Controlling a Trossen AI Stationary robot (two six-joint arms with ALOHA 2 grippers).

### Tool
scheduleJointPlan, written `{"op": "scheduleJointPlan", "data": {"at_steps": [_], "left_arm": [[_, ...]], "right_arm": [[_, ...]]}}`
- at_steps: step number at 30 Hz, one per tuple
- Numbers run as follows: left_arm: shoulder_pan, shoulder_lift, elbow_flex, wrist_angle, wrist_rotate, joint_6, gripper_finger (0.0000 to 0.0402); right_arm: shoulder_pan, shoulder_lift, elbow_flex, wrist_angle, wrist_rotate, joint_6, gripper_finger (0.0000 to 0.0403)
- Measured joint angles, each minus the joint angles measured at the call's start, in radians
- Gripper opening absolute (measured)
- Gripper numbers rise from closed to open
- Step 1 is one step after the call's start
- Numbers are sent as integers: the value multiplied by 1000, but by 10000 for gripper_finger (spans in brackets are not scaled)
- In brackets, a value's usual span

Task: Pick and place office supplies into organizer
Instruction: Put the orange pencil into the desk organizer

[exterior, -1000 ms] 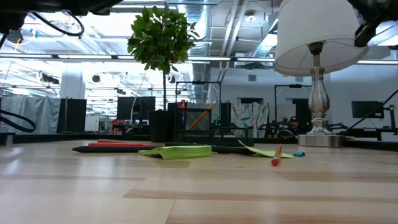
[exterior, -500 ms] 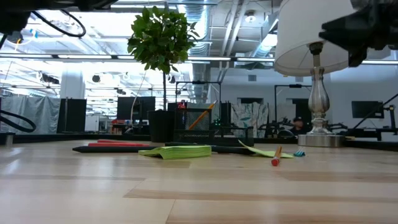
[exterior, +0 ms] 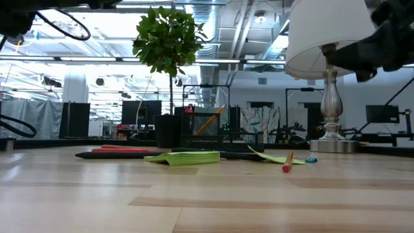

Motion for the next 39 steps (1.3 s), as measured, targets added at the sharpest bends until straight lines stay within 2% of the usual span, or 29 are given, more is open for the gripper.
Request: {"op": "scheduleJointPlan", "data": {"at_steps": [6, 9, 14, 18, 21, 25, 30, 39], "left_arm": [[0, 0, 0, -6, -6, -39, 51], [0, 0, 0, -8, -41, -39, 51], [0, 0, 0, -33, -100, -63, 51], [0, 0, 0, -50, -100, -70, 51], [-1, 0, 0, -52, -96, -85, 51], [-1, 0, 0, -52, -92, -103, 51], [-1, 0, 0, -53, -92, -126, 51], [-1, 0, 0, -67, -91, -174, 51]], "right_arm": [[-28, 103, 1, 1, 6, 338, 98], [-21, 147, 6, -3, -2, 499, 98], [34, 250, 72, -4, -66, 602, 98], [68, 380, 171, -10, -111, 522, 106], [70, 492, 260, -50, -143, 371, 120], [62, 637, 386, -190, -163, 164, 138], [16, 761, 512, -342, -192, 51, 146], [-100, 868, 662, -489, -561, -118, 122]]}}
